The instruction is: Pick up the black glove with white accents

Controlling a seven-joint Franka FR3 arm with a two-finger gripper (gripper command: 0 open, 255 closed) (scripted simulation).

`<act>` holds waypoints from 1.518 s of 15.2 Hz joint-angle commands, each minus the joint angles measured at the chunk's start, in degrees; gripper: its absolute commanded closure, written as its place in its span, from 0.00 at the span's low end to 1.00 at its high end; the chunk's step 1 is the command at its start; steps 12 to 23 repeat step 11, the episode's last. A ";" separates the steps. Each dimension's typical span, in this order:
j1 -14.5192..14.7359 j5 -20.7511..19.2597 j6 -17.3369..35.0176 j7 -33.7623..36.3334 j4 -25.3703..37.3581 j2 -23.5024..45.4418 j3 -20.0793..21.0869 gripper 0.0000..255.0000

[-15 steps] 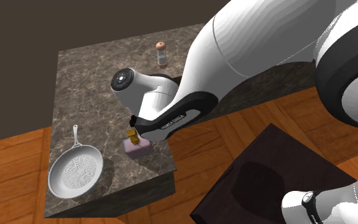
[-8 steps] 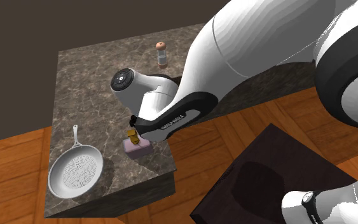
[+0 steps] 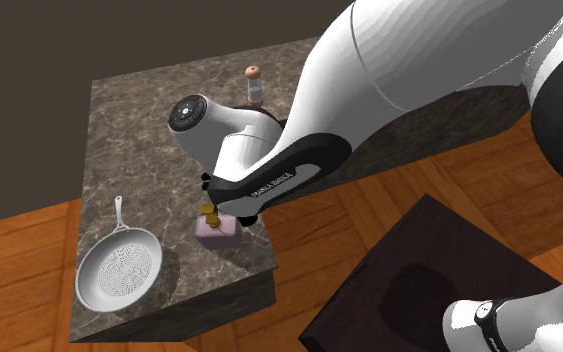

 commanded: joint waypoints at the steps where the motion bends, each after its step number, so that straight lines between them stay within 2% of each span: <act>1: -0.19 0.44 -0.87 -0.47 -0.13 -1.09 0.29 1.00; 9: -0.89 2.38 -4.89 -2.48 -0.28 -5.50 1.44 1.00; 23: -0.90 2.42 -4.97 -2.52 -0.27 -5.58 1.46 1.00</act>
